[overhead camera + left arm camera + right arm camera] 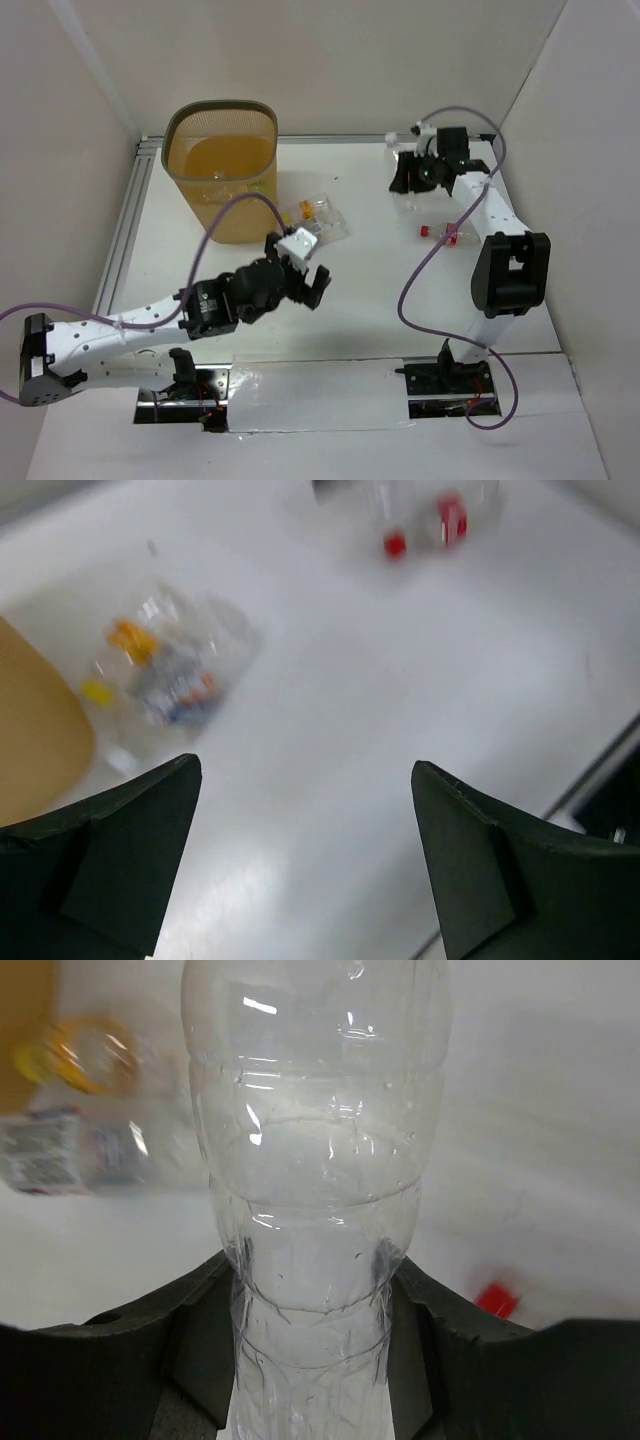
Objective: Put the plastic bottles in the bin
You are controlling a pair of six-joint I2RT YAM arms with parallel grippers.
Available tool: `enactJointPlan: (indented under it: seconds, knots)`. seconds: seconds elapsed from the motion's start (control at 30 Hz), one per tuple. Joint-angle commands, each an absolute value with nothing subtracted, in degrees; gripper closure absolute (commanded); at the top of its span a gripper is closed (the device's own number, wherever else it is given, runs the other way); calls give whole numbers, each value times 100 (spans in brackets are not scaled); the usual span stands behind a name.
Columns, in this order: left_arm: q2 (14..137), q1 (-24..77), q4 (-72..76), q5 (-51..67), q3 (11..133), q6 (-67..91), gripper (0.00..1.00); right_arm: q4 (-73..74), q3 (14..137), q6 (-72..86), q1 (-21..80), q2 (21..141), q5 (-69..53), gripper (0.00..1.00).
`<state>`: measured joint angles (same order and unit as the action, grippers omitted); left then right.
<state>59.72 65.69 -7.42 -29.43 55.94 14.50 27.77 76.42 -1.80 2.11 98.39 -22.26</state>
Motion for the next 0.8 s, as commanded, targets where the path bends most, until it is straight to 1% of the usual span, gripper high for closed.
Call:
enactJointPlan:
  seconds: [0.0,0.03,0.07,0.13,0.17,0.2,0.37,0.4,0.5,0.53,0.63,0.77]
  knots:
    - [5713,6907,-765,-2954,4853,2512,3,2838,9102,-1098,404,9396,-2918,67]
    - [5652,6978,-895,-2953,4556,2931,3,2839,9393,-1273,587,9483,-3031,67]
    - [5651,7039,-949,-2901,4440,3118,3,2761,9935,-1335,685,9536,-3215,67]
    - [5651,7276,-1106,-2848,4194,3627,3,2340,10656,-1336,1052,9790,-3418,67]
    - [5651,7277,-1107,-2848,4123,3769,3,2338,10661,-1397,1203,9791,-3419,67]
    - [5651,7373,-1177,-2848,4052,3884,3,2077,11114,-1397,1361,9956,-3480,67]
    - [5538,7523,-1370,-2848,3719,4473,3,1205,12390,-1029,2371,10616,-3235,67]
    - [5537,7584,-1371,-2909,3718,4613,3,1091,12880,-863,2669,10765,-3165,69]
    - [5423,7637,-1494,-2909,3552,4868,3,651,13551,-433,3197,11406,-2927,69]
    - [5371,7638,-1494,-2857,3472,4869,3,537,13883,-335,3304,11730,-2840,67]
    - [5317,7707,-1547,-2856,3349,5045,3,80,14220,8,3664,12163,-2656,61]
    - [5256,7831,-1652,-2856,3349,5177,3,-395,14273,316,3919,12751,-2400,46]
